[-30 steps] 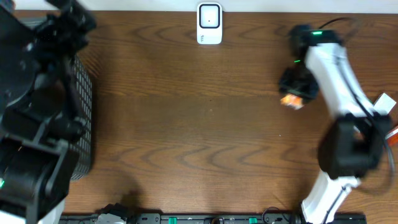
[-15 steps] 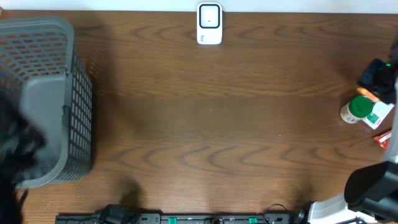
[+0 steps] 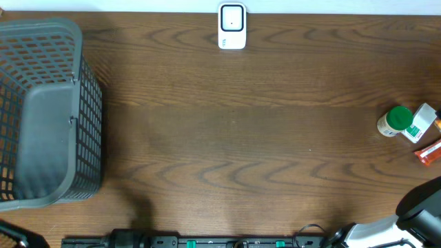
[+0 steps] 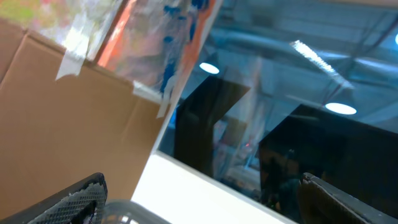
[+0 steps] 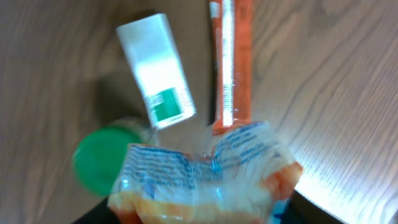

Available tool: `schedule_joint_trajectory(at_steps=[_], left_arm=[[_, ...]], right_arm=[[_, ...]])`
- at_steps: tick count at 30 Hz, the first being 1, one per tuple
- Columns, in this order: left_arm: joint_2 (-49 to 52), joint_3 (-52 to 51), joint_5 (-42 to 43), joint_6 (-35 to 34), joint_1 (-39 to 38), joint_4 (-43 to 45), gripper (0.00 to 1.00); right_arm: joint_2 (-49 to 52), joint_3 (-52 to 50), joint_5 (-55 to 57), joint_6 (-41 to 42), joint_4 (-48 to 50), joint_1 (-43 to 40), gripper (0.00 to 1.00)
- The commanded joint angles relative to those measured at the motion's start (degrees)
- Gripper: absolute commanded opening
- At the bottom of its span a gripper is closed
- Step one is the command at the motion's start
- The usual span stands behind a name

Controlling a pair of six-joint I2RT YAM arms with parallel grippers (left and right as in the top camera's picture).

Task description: Scan the item barcode

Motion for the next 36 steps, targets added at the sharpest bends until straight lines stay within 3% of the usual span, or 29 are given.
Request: schedule_joint_trajectory(at_steps=[1, 5, 7, 9, 15, 21, 28, 33, 36], left_arm=[[-2.14, -0.44, 7.69, 0.79, 1.68, -0.13, 0.97], [-4.76, -2.21, 7.58, 1.05, 3.61, 0.28, 0.97], [-7.34, -4.81, 7.58, 1.05, 4.76, 2.23, 0.97], [-10.01, -7.43, 7.58, 1.03, 5.60, 3.74, 0.97], [-10.05, -11.04, 7.78, 1.18, 7.13, 6.62, 0.97], [-10.01, -13.03, 7.15, 1.20, 7.13, 8.55, 0.97], [-10.01, -13.31, 5.62, 1.22, 7.13, 1.29, 0.97], [-10.01, -13.31, 5.66, 1.66, 7.13, 0.35, 0.97], [-10.01, -13.31, 5.64, 1.70, 7.13, -0.48, 0.98]], right_arm=[[0.55, -4.79, -1.79, -0.35, 4.15, -3.93, 0.62], [0.55, -9.38, -1.95, -0.33, 10.21, -7.19, 0.68], [0.55, -10.10, -1.95, -0.33, 11.54, -8.33, 0.80], [0.55, -10.05, -2.16, -0.33, 12.22, -9.18, 0.99], [0.52, -4.63, -11.65, -5.03, 14.43, -11.13, 0.99], [0.48, 7.67, -19.61, -9.38, 15.76, -10.82, 0.99], [0.42, 24.24, -36.06, -11.50, 16.59, -10.75, 0.99], [-1.07, 30.47, -47.08, -8.96, 17.40, -10.78, 0.99], [-2.78, 30.67, -56.22, -3.13, 24.72, -10.36, 0.98]])
